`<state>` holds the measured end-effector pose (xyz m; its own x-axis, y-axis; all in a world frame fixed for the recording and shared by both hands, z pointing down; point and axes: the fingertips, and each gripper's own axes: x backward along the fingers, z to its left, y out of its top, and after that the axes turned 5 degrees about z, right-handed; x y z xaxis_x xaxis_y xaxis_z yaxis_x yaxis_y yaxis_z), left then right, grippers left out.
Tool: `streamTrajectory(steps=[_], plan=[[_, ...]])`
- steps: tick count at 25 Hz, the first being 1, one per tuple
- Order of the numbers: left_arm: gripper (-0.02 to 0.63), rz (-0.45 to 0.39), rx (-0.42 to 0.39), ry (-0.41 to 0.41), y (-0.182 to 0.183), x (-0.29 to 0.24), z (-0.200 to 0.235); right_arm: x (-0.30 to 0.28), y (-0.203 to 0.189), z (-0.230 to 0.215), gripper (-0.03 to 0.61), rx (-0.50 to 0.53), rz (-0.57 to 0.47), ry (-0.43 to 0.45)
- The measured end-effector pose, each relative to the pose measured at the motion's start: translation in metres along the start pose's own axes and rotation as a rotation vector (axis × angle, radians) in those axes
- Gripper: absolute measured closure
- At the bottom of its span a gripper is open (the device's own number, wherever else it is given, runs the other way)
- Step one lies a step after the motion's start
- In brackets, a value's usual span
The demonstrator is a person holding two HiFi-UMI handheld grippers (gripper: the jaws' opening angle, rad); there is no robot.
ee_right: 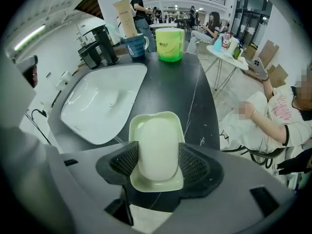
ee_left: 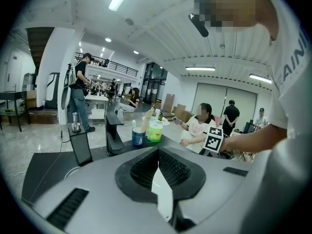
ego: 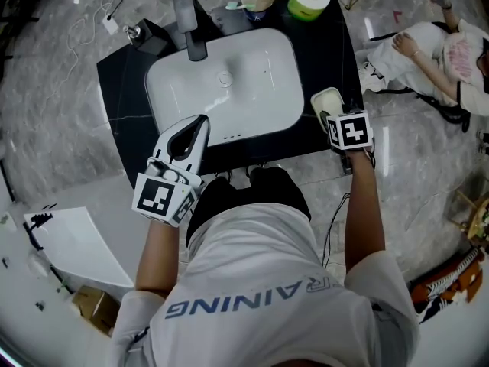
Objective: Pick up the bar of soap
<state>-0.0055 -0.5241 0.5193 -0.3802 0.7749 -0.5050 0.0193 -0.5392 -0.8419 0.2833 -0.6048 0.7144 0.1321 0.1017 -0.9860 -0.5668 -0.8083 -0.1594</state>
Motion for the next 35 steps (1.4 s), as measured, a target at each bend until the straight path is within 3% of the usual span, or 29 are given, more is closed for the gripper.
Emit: streamTrajectory(steps=[17, 35], plan=[[0.606, -0.001, 0.017, 0.009, -0.003, -0.002, 0.006, -0.007, 0.005, -0.002, 0.333, 0.023, 0.088, -0.003], [0.606, -0.003, -0.001, 0.000, -0.002, 0.002, 0.005, 0.007, 0.008, -0.004, 0.328, 0.042, -0.054, -0.005]])
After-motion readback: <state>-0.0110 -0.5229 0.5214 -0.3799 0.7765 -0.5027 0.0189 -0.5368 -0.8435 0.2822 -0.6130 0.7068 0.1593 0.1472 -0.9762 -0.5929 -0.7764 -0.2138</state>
